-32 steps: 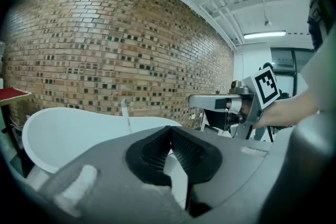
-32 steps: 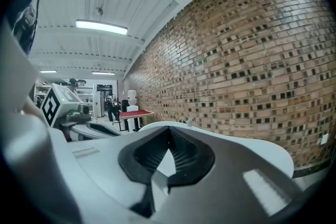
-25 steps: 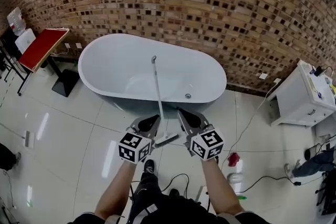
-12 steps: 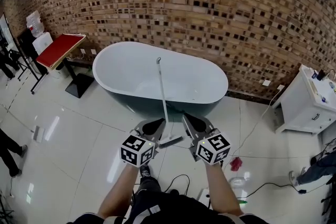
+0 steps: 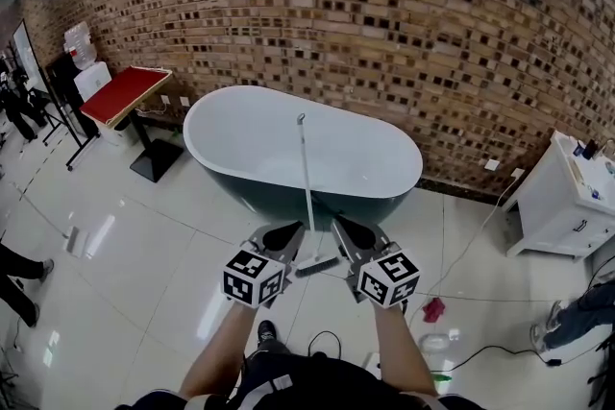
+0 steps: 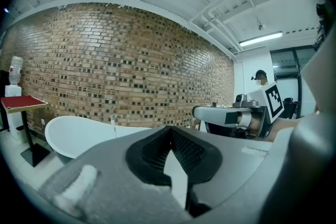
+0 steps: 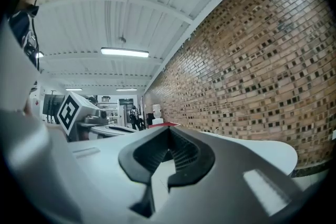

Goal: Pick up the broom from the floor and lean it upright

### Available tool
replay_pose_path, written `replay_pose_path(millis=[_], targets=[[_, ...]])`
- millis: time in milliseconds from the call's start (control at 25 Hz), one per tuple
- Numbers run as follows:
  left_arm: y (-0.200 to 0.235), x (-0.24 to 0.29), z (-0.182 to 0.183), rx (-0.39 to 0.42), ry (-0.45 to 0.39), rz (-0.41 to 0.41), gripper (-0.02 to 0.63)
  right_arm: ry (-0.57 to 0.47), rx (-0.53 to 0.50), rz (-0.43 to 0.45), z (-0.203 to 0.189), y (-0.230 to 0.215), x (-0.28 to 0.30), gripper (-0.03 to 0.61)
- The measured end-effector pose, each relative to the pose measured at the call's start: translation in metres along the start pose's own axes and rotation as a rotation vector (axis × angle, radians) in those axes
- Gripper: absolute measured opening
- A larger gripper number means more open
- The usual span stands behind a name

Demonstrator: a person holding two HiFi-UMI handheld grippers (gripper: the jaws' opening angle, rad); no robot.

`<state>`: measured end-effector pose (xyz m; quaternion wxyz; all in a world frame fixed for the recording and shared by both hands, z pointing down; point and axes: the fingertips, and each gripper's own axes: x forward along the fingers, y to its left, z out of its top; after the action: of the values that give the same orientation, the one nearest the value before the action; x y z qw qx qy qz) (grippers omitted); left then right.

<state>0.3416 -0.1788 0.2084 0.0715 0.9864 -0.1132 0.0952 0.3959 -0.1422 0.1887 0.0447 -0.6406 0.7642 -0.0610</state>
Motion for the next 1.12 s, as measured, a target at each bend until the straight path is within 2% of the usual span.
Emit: replay_pose_path(millis=[400, 1120], targets=[[-0.007, -0.011, -0.001, -0.014, -0.022, -0.018, 0.001, 0.009, 0.002, -0.006, -0.005, 0.013, -0.004, 0.005], [-0.014, -0.004, 0.007, -0.014, -0.044, -0.034, 0.000, 0.003, -0.007, -0.013, 0.004, 0.004, -0.009, 0.005]])
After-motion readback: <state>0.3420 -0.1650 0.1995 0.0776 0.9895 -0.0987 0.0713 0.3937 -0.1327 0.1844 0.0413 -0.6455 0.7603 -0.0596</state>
